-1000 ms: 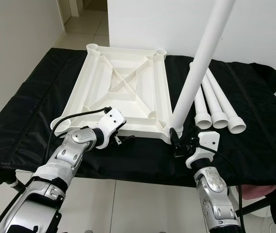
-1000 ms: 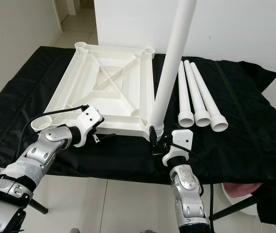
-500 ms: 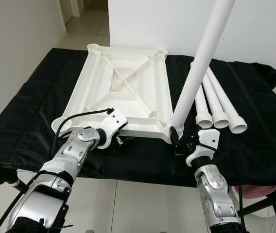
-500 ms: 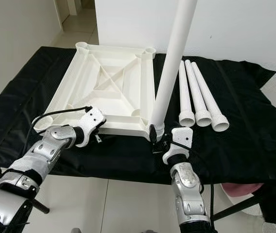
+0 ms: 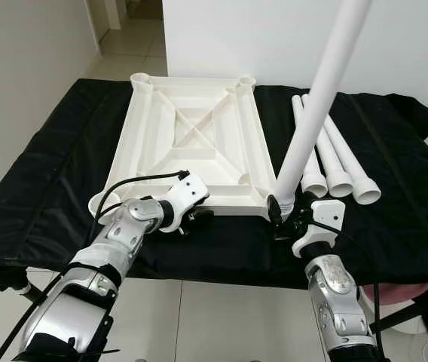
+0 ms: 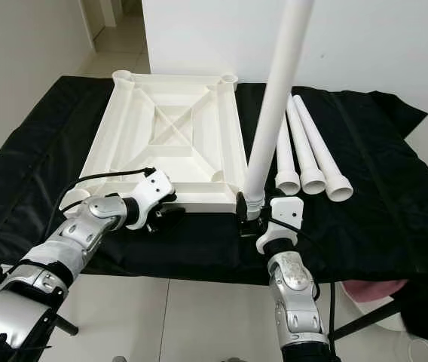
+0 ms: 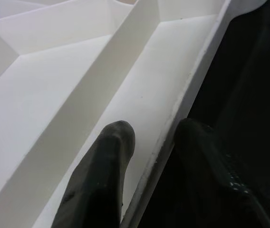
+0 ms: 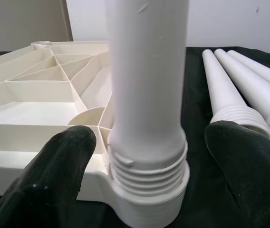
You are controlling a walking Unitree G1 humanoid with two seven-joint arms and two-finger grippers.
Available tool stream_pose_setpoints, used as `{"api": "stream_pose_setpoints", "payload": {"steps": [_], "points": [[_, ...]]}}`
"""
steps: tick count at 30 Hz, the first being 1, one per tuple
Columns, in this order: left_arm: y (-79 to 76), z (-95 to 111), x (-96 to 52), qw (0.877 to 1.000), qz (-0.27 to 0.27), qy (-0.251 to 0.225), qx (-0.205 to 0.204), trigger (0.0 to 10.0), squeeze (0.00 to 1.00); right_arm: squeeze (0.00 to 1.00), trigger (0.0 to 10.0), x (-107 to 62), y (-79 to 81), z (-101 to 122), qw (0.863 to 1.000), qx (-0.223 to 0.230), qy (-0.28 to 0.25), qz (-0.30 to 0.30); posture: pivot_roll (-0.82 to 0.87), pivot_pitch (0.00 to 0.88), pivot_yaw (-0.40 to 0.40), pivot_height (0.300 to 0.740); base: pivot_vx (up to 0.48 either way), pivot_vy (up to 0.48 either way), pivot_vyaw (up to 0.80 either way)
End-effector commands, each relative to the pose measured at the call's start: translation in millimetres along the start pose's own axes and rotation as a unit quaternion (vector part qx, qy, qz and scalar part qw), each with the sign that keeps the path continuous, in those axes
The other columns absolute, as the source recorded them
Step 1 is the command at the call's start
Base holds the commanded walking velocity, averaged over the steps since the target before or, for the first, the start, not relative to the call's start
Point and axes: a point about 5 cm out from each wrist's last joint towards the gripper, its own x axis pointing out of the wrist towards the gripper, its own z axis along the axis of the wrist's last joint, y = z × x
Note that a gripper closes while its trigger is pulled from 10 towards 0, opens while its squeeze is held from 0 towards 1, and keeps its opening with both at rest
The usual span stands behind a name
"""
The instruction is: Building children table
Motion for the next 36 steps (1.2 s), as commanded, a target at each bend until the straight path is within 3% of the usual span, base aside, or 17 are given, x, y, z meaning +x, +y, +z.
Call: {"api": "stream_pose_setpoints", "payload": {"steps": [1,11,17,25,30,31,36], "points": [[13.0,-14,-8.6,0.996,0.084,0.024,-0.026,0.0,0.0,0.0,10.0,2.0,-2.4,0,1.0,-0.002,0.003,-0.004,-0.07,0.012,0.021,0.74,0.0,0.0,0.0],[11.8,-23,-13.5,0.995,0.089,0.038,-0.029,0.0,0.0,0.0,10.0,3.4,-3.4,0,1.0,-0.006,0.004,-0.004,-0.08,0.016,0.019,0.74,0.0,0.0,0.0],[6.2,-30,-19.7,0.996,0.065,0.045,-0.031,0.0,0.0,0.0,10.0,4.0,-4.4,0,1.0,-0.008,0.004,-0.005,-0.07,0.021,0.02,0.74,0.0,0.0,0.0],[9.4,-49,-39.1,0.993,0.069,0.082,-0.043,0.0,0.0,0.0,10.0,2.0,-3.8,-2,1.0,-0.01,0.008,-0.002,-0.07,0.036,0.022,0.74,0.0,0.0,0.0],[11.1,-52,-42.5,0.992,0.08,0.09,-0.048,0.0,0.0,0.0,10.0,1.6,-4.0,-3,1.0,-0.01,0.01,-0.002,-0.07,0.038,0.021,0.74,0.0,0.0,0.0],[9.8,-51,-42.4,0.992,0.079,0.085,-0.053,10.0,0.0,0.0,10.0,1.6,-3.8,-3,1.0,-0.011,0.011,-0.001,-0.07,0.041,0.018,0.74,0.0,0.0,0.0],[3.5,-52,-40.1,0.992,0.068,0.086,-0.067,10.0,0.0,0.0,10.0,1.1,-3.7,-3,1.0,-0.013,0.013,0.003,-0.07,0.044,0.018,0.74,0.0,0.0,0.0]]}}
